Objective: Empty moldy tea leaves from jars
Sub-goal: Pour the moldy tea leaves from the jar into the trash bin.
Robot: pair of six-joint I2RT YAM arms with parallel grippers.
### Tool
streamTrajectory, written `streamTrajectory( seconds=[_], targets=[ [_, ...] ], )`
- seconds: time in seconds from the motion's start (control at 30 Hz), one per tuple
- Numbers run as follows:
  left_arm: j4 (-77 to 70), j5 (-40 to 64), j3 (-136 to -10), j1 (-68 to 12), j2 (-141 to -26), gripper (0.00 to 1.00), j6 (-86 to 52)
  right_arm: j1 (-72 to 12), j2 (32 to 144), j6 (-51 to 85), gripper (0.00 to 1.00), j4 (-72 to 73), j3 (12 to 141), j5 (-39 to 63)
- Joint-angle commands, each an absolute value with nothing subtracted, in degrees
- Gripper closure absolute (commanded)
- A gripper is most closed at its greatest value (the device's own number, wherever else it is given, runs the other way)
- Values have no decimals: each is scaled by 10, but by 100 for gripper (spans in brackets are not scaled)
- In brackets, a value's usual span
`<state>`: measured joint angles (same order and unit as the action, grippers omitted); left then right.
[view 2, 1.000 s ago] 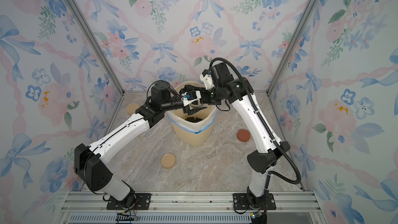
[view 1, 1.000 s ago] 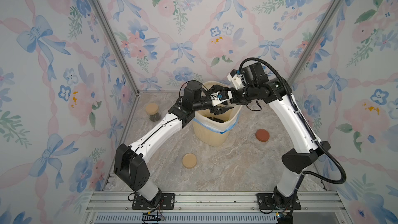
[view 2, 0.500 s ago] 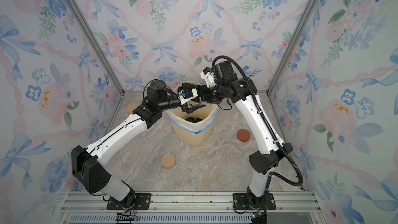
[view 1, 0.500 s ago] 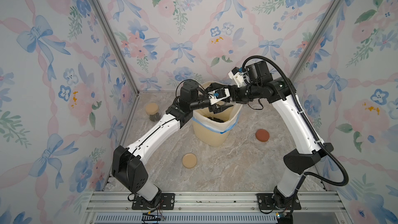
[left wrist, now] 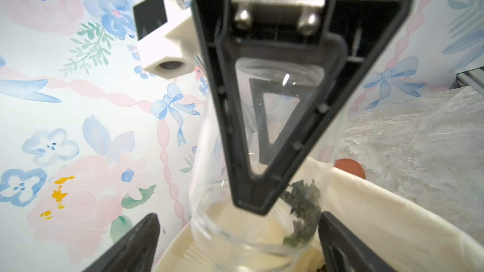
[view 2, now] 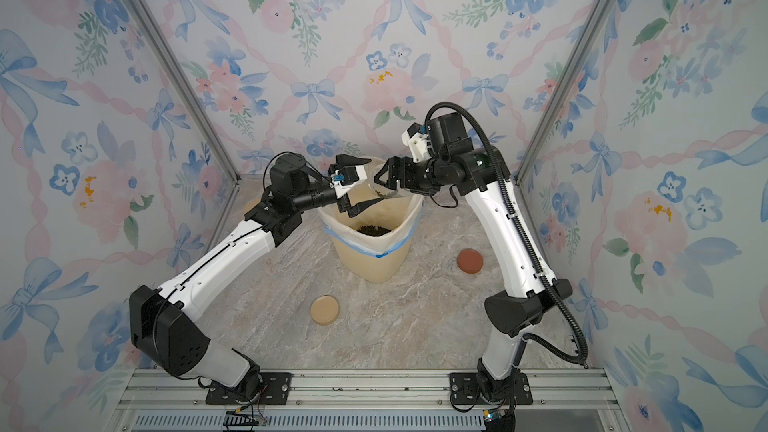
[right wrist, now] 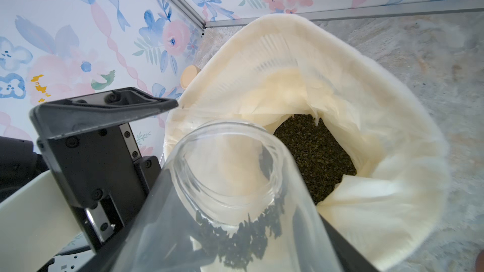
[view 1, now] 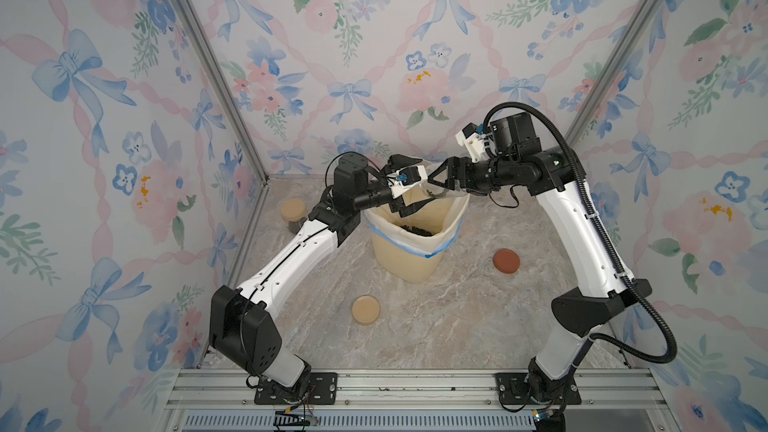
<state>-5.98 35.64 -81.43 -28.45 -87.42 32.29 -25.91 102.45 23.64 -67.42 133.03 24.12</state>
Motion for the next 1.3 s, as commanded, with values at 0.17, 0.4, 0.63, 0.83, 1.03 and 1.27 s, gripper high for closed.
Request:
streamTrajectory(
  seconds=[0.17,0.4,0.63,0.83,1.03,1.27],
  targets=[
    [-65,349,-817,-284,-864,2,314,-264,998,242,40,-676,1340,255],
    [-43,359,-831,-299,-874,2,306,-271,1002,246,40,-669,1341,251],
    [-24,374,-845,-306,-885,2,304,-275,1006,245,40,-667,1346,241],
    [-10,374,-864,-318,-903,2,303,-290,1012,249,40,-661,1346,242],
    [-10,367,-871,-326,-912,2,303,-296,1014,251,40,-654,1342,241],
    [-9,363,-874,-329,-914,2,303,-301,1019,251,40,-655,1340,243]
  ],
)
